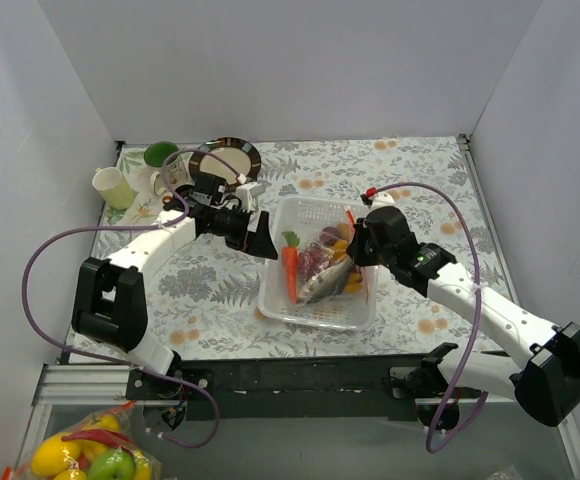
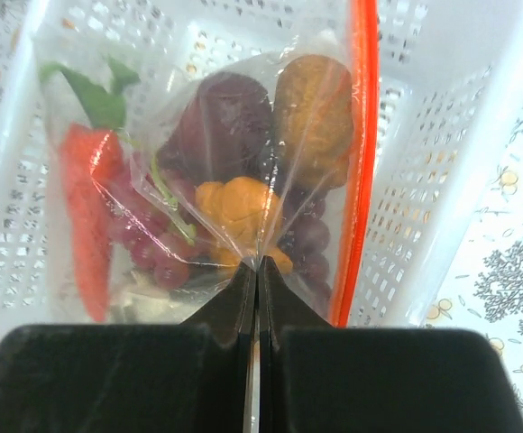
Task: Open the zip-top bag and remove the fake food
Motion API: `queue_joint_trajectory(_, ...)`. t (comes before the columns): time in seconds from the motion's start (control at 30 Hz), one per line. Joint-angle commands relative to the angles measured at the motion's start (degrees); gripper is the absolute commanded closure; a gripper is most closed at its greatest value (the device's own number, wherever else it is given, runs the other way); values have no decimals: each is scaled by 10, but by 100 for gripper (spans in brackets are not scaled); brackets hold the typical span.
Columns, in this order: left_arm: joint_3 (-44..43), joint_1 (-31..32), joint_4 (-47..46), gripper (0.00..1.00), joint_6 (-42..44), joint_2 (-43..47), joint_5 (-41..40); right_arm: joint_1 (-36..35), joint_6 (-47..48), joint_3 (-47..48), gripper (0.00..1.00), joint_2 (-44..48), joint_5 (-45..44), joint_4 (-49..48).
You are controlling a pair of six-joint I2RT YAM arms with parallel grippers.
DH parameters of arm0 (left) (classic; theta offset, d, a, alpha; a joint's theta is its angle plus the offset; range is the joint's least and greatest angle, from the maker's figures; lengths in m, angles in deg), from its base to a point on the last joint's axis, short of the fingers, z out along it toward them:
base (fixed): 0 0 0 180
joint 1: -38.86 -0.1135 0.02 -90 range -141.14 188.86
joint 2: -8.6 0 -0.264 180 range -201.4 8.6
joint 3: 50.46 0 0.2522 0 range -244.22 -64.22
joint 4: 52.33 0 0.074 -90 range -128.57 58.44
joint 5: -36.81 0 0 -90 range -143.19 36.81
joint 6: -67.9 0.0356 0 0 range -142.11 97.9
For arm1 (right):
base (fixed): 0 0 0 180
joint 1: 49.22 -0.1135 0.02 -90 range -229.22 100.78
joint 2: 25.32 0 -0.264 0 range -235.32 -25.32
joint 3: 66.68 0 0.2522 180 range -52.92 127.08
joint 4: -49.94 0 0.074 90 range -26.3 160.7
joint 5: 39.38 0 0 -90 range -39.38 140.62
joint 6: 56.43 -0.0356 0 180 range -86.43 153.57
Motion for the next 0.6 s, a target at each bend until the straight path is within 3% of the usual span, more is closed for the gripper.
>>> queue_joint_trajectory(0.0, -1, 44, -49, 2, -25, -4, 15, 6, 24, 65, 99, 8, -21, 8)
queue_joint_trajectory(0.13, 4, 78, -76, 2, -72, -9, 73, 27, 34, 73, 99, 14, -37, 26)
queue_joint_trajectory(0.27, -5, 102, -80, 2, -87, -20, 79, 53, 38, 75, 99, 38, -31, 28)
queue_joint_trajectory(0.43, -16, 105, -71, 2, -91, -13, 84, 67, 48, 111, 99, 41, -9, 38)
queue_joint_trajectory(0.57, -87, 77, -29, 2, -72, 12, 65, 67, 42, 160, 99, 32, 29, 42)
